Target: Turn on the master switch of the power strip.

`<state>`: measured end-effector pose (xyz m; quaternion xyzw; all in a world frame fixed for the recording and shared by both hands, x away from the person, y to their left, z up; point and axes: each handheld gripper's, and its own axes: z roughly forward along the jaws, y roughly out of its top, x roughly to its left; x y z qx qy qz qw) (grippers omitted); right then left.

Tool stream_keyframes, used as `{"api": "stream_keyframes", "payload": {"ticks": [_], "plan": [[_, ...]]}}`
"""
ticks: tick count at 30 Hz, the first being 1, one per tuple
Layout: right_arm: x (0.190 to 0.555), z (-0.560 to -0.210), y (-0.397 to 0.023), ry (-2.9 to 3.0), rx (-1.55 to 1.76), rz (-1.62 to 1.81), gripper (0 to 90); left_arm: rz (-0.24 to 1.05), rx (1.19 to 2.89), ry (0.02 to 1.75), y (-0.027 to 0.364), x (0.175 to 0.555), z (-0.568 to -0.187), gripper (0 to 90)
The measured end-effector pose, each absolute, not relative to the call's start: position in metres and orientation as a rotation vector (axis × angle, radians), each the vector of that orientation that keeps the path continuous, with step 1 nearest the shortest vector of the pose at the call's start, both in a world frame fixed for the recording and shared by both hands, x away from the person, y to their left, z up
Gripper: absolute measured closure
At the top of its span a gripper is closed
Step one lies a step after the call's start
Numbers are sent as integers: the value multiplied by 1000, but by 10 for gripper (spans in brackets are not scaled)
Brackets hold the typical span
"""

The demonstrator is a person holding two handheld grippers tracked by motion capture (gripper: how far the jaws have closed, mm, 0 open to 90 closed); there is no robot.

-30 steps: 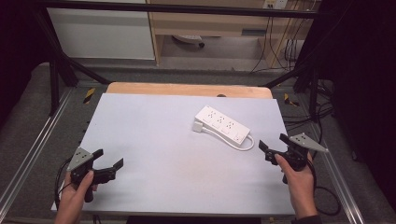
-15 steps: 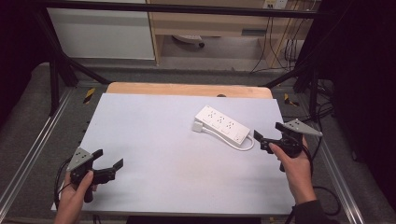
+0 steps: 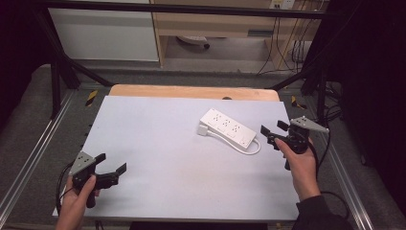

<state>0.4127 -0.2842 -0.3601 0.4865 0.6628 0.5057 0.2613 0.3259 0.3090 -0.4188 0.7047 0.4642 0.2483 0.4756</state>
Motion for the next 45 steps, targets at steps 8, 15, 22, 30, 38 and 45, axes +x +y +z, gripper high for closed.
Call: {"api": "stream_keyframes", "payload": {"ticks": [8,15,22,30,38,45], "plan": [[422,-363,-280,1805,1300,1338,470,606,1724,1133,309,326,-419,83],[429,-364,-272,1819,1274,1317,614,607,1726,1131,309,326,-419,83],[435,-368,-265,1834,1234,1310,737,606,1728,1130,309,326,-419,83],[444,-373,-259,1830,1213,1308,837,601,1727,1132,309,326,-420,83],[450,-381,-254,1849,1217,1296,885,603,1728,1132,309,326,-420,83],[454,-387,-250,1856,1216,1288,900,603,1726,1130,309,326,-420,83]]}}
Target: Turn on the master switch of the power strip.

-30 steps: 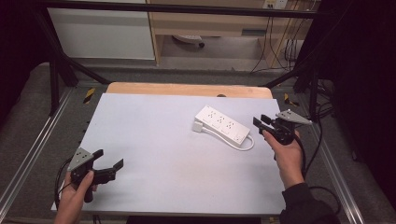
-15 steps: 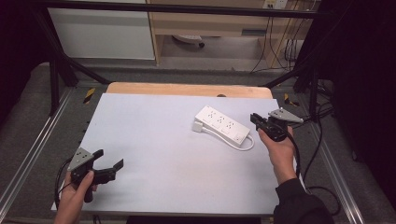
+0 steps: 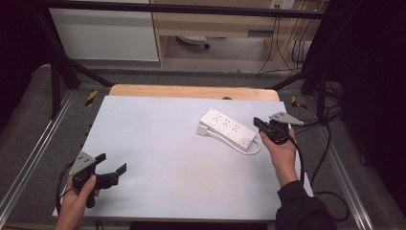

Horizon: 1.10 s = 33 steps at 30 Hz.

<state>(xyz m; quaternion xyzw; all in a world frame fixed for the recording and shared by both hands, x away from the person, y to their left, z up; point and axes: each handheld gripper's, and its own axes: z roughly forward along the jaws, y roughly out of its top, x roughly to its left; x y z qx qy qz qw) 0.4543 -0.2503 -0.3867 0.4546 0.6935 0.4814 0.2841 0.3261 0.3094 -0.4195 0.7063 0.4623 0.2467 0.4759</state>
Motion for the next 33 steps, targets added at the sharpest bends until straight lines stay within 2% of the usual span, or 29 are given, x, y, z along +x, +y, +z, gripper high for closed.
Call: {"api": "stream_keyframes", "payload": {"ticks": [33], "plan": [[459,-407,-232,1926,1220,1277,900,605,1725,1127,310,326,-419,83]]}}
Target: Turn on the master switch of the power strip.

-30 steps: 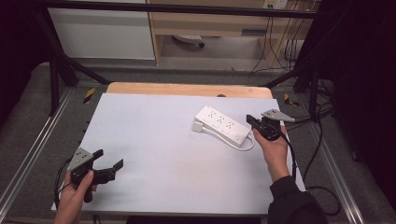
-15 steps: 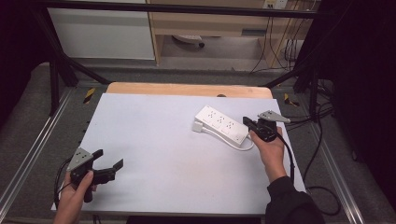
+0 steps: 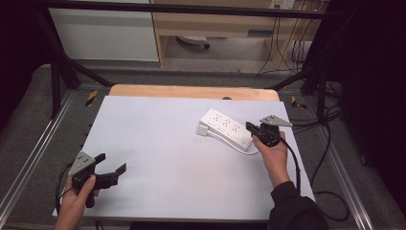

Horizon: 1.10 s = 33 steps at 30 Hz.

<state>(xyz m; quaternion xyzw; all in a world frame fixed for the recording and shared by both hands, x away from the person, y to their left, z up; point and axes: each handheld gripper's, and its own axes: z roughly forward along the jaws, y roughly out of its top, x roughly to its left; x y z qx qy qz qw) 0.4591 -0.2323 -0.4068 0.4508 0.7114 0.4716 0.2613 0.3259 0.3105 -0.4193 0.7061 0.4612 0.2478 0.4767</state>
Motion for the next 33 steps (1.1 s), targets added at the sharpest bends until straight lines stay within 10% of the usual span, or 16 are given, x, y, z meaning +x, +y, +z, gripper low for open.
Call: {"api": "stream_keyframes", "payload": {"ticks": [33], "plan": [[455,-424,-226,1956,1233,1258,900,599,1720,1144,312,326,-420,56]]}}
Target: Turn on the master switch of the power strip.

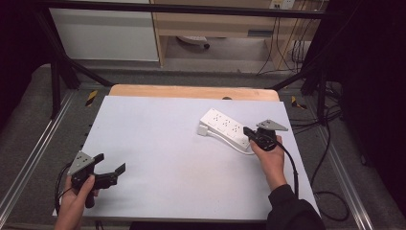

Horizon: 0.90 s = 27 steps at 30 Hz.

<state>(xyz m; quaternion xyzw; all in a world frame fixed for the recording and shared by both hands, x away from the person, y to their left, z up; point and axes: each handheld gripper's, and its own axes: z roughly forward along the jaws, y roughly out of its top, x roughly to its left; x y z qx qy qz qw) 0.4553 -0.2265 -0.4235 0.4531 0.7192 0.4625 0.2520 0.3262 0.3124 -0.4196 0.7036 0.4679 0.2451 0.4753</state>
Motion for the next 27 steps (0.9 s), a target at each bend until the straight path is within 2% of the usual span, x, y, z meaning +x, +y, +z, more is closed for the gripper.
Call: {"api": "stream_keyframes", "payload": {"ticks": [27], "plan": [[455,-430,-219,1980,1219,1219,900,597,1725,1143,312,326,-420,61]]}}
